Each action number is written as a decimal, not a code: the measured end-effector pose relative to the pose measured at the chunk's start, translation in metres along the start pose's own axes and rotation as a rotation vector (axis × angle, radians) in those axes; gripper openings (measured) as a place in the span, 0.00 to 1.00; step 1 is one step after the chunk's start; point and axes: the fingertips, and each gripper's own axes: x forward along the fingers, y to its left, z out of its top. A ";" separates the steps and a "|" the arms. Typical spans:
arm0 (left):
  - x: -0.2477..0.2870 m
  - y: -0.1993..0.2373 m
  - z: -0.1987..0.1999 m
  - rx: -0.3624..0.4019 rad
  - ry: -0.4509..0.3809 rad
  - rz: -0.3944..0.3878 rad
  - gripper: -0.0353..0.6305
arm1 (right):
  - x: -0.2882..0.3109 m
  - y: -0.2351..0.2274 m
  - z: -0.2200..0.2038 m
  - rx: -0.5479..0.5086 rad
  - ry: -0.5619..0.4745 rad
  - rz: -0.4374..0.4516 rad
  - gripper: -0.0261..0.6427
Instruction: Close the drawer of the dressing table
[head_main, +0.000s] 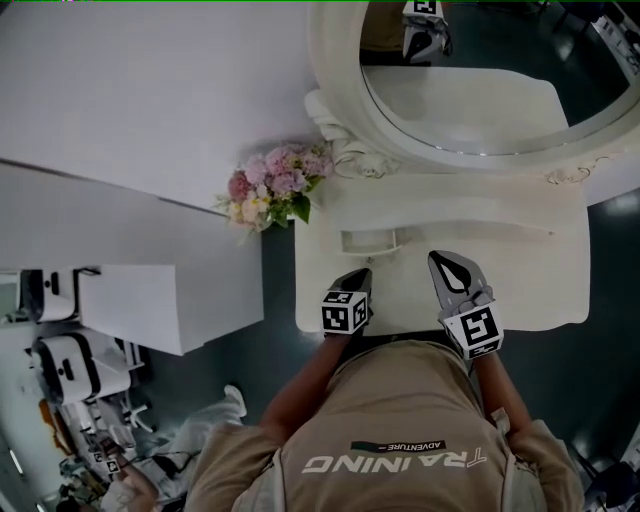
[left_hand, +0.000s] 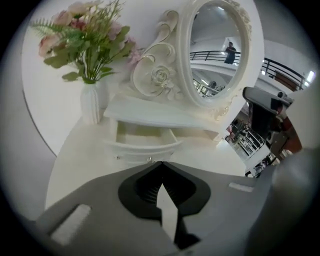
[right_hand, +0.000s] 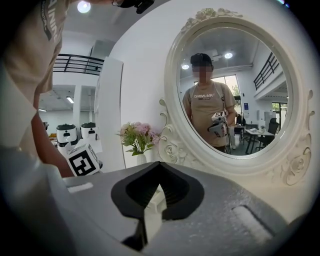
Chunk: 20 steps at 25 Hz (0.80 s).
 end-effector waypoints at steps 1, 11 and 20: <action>0.004 0.004 -0.006 -0.031 0.015 0.005 0.08 | -0.001 0.001 -0.002 0.003 0.007 0.002 0.04; 0.033 0.019 -0.027 -0.034 0.127 0.023 0.08 | 0.004 0.002 -0.010 0.041 0.036 0.025 0.04; 0.051 0.027 -0.037 -0.058 0.191 0.027 0.08 | 0.008 -0.003 -0.019 0.072 0.068 0.028 0.04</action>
